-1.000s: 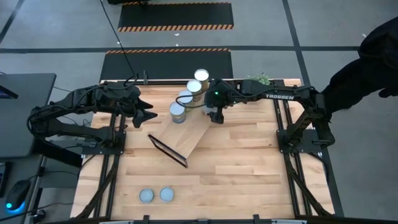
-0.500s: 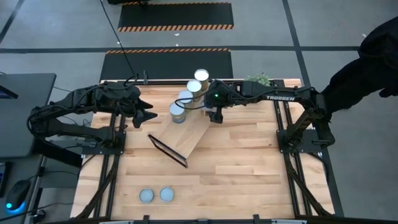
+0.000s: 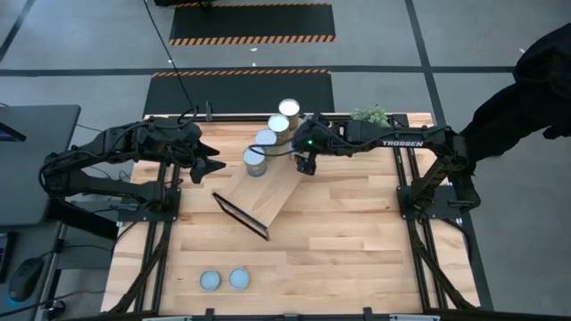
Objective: Pick and place cans onto a shelf
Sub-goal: Put the canned diced tomatoes on the shelf
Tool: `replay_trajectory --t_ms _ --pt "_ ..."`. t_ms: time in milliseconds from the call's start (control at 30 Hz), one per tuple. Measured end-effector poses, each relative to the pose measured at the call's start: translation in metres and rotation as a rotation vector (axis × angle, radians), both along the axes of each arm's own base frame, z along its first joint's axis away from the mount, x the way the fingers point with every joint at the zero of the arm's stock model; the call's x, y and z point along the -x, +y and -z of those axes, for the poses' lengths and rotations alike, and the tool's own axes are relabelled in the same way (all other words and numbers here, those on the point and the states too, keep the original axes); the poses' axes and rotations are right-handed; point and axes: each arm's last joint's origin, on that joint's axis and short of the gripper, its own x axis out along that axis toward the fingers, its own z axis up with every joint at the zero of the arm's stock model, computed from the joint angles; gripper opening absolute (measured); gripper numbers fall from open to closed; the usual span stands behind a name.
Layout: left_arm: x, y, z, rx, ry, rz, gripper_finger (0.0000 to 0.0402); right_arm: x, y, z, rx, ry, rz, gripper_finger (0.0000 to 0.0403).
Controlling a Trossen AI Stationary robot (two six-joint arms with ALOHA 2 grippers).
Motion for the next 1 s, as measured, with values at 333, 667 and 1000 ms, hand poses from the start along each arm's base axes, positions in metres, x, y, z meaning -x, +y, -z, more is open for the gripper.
replay_trajectory --t_ms 333,667,1000 --pt "0.0 0.0 0.0 0.006 -0.001 -0.004 0.0299 -0.005 0.003 -0.003 0.037 -0.045 -0.009 0.0377" --pt "0.0 0.0 0.0 0.009 -0.002 -0.001 0.0299 -0.002 -0.008 -0.002 0.055 -0.037 0.051 0.0377" --pt "0.0 -0.001 0.0 0.01 -0.002 0.017 0.0299 -0.001 -0.009 -0.002 0.066 -0.039 0.083 0.0377"
